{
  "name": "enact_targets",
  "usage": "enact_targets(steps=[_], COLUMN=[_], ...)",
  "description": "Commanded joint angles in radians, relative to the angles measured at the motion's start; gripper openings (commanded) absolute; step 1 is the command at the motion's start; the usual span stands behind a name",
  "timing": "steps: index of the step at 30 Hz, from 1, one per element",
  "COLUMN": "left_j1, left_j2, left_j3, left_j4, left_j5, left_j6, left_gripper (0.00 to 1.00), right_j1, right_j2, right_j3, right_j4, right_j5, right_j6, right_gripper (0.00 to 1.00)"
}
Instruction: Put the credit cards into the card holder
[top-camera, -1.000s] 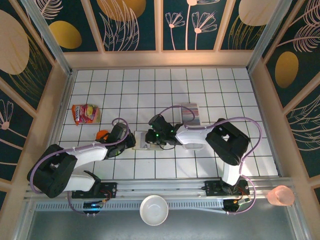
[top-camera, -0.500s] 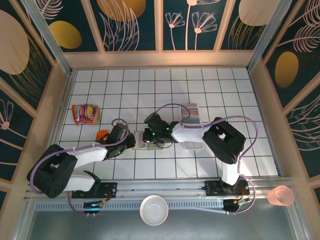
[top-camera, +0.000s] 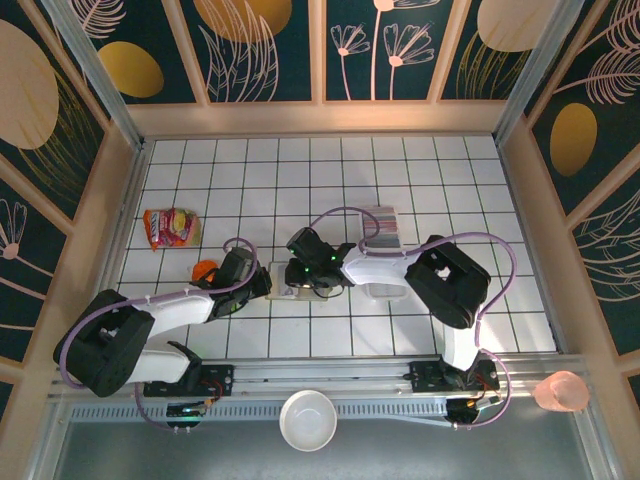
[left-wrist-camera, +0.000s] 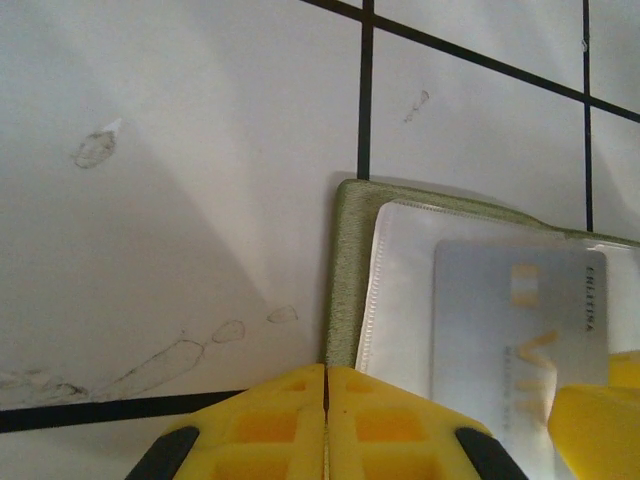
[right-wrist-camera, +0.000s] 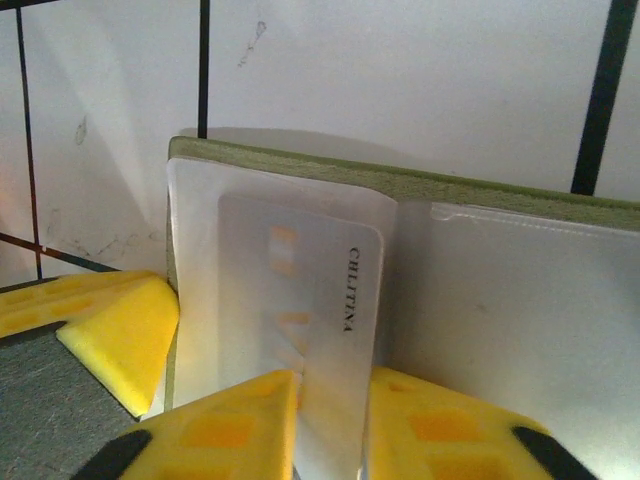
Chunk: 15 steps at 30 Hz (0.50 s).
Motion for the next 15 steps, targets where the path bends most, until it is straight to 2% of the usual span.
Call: enact_targets(steps=[1,4,10,15], left_j1=[-0.001,-0.001,0.0,-0.001], left_j2=[-0.003,-0.001,0.002,0.003], left_j3=[-0.021,-0.022,-0.022,-0.023], left_j4=[-0.014,-0.012,-0.011,-0.008], left_j5=[0.042,0.043,0.046,0.046], left_j6=[0.002,0.001,0.004,0.003], left_gripper=[0.07,0.07,0.06,0.06], right_j1=[0.011,0.013,0.014,0.017], right_j2=[0.001,0.004,0.001,-0.009], right_j3=[0.028,0.04,0.056,0.061], right_j4=[-0.063,-0.084,-0.124,-0.127], right_j5=[0.044,0.053,0.076,0.079], right_j6=[-0.026,-0.035,-0.044,-0.045], right_gripper=[0.31,0.37,0.41,0.32])
